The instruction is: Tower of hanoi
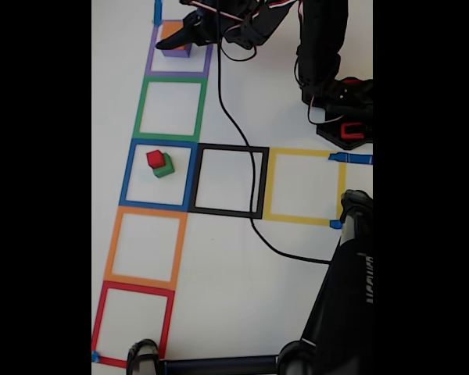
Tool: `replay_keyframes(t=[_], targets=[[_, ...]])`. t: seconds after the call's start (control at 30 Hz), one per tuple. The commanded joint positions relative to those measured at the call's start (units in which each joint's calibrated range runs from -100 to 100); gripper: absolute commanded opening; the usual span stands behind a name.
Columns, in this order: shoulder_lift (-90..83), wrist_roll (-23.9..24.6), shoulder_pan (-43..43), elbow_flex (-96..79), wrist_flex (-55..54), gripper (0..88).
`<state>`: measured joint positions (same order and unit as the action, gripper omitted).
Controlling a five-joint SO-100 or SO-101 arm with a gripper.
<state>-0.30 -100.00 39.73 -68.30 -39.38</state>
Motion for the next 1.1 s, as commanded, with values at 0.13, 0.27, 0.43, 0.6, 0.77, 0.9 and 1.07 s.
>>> replay_keyframes(t=[0.13,0.27,0.43,0.6,0.77,0.9,1.07], targets=[[7.76,0.0,-0.52,0.12,-10.58,42.9],[11.16,0.0,-1.09,1.03,-13.9,42.5],[13.25,0.0,-1.48,2.58,-14.95,42.2],[14.63,0.0,-1.86,3.67,-15.6,41.6],[15.92,0.0,-1.86,4.58,-15.84,39.8],[17.21,0.0,-2.05,4.85,-16.82,38.9],[17.78,0.0,-3.01,4.85,-17.38,36.6]])
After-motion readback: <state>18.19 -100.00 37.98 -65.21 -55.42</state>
